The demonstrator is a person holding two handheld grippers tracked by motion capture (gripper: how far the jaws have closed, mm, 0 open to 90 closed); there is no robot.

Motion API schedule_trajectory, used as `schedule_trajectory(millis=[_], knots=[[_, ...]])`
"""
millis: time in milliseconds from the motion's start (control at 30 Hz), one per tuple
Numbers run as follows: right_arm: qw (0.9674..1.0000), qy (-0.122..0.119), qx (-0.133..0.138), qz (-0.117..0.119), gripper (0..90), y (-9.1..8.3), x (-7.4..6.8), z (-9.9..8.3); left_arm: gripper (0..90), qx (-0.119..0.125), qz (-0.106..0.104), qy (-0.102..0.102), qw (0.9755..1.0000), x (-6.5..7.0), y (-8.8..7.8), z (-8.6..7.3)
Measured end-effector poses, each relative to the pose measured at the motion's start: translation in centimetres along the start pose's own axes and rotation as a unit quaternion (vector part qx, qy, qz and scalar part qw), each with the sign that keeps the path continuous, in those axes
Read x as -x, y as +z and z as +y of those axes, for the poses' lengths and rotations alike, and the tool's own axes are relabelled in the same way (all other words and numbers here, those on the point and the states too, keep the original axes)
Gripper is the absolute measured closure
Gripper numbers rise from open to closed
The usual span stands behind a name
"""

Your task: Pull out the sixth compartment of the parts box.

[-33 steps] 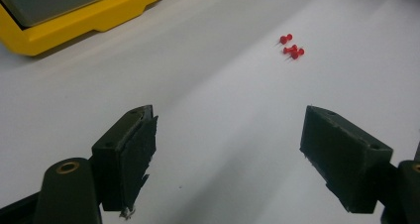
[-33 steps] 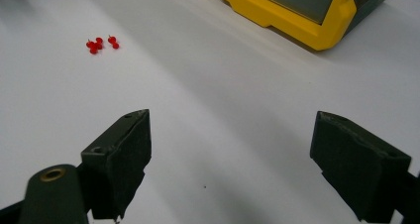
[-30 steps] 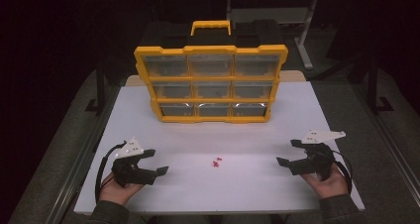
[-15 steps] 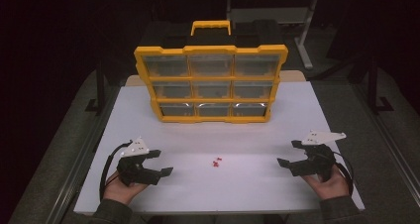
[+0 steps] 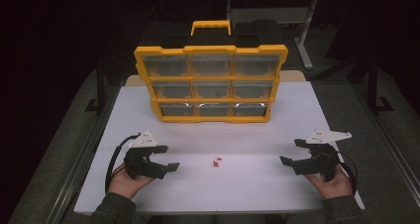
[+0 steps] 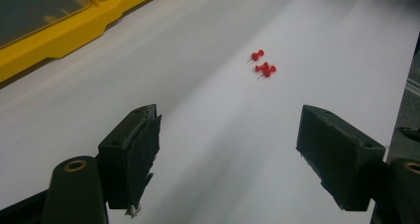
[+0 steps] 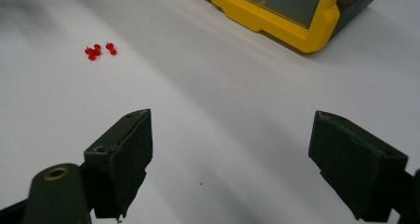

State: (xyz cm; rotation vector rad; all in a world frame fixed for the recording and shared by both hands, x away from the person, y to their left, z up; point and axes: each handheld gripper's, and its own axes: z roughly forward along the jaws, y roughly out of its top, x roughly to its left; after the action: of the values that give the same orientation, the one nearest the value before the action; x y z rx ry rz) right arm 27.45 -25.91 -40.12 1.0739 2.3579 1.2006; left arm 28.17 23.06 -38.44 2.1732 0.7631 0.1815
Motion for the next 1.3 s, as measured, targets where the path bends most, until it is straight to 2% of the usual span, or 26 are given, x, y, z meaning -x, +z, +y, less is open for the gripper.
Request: schedule_trajectory(millis=[133, 267, 333, 367, 467, 600, 767, 833, 900, 1000, 1067, 1100, 1167, 1267, 1300], knots=[[1.0000, 0.005, 0.002, 0.003, 16.1, -0.1, 0.0, -0.1, 24.7, 0.002, -0.014, 0.004, 0.9999, 0.2, 0.3, 0.6], [1.0000, 0.002, 0.002, 0.006, 16.1, 0.0, 0.0, 0.0, 24.6, 0.003, -0.023, 0.001, 0.9997, 0.5, 0.5, 1.1], [1.0000, 0.004, 0.000, 0.008, 16.1, 0.1, -0.1, 0.0, 25.6, 0.008, -0.034, -0.002, 0.9994, 0.5, 0.4, 1.3], [1.0000, 0.001, -0.003, 0.009, 16.2, 0.2, -0.1, 0.0, 25.9, 0.010, -0.042, -0.007, 0.9990, 0.7, 0.4, 1.4], [0.9999, -0.006, -0.002, 0.010, 16.8, 0.3, -0.4, 0.1, 26.5, 0.016, -0.064, -0.005, 0.9978, 1.0, 0.3, 2.0], [0.9999, -0.002, -0.004, 0.010, 16.3, 0.4, -0.5, 0.2, 26.6, 0.021, -0.088, -0.009, 0.9959, 1.3, 0.7, 2.9], [0.9999, -0.005, -0.006, 0.010, 16.4, 0.5, -0.5, 0.2, 27.0, 0.024, -0.104, -0.009, 0.9942, 1.8, 1.8, 4.0], [0.9999, -0.003, -0.007, 0.012, 16.4, 0.6, -0.5, 0.2, 28.0, 0.020, -0.110, -0.017, 0.9936, 1.9, 2.2, 4.5], [0.9999, -0.006, -0.010, 0.012, 16.5, 0.6, -0.5, 0.1, 29.3, 0.028, -0.119, -0.031, 0.9920, 1.8, 2.6, 5.0], [0.9999, -0.010, -0.011, 0.008, 16.7, 0.6, -0.5, 0.2, 31.0, 0.034, -0.128, -0.040, 0.9904, 1.6, 3.2, 5.7], [0.9999, -0.007, -0.008, 0.009, 16.8, 0.6, -0.4, 0.2, 31.3, 0.043, -0.139, -0.052, 0.9880, 1.5, 3.6, 6.1], [0.9999, -0.007, -0.008, 0.010, 16.8, 0.7, -0.4, 0.2, 31.9, 0.045, -0.140, -0.055, 0.9875, 1.4, 3.8, 6.3], [0.9998, -0.005, -0.013, 0.011, 16.8, 0.8, -0.3, 0.1, 32.6, 0.045, -0.137, -0.050, 0.9883, 1.3, 4.2, 6.7], [0.9998, -0.010, -0.017, 0.010, 16.8, 0.9, -0.4, 0.1, 30.4, 0.061, -0.146, -0.066, 0.9852, 1.2, 4.9, 7.3], [0.9998, -0.011, -0.016, 0.010, 16.8, 0.9, -0.5, 0.1, 30.9, 0.065, -0.152, -0.065, 0.9841, 1.2, 5.1, 7.5]])
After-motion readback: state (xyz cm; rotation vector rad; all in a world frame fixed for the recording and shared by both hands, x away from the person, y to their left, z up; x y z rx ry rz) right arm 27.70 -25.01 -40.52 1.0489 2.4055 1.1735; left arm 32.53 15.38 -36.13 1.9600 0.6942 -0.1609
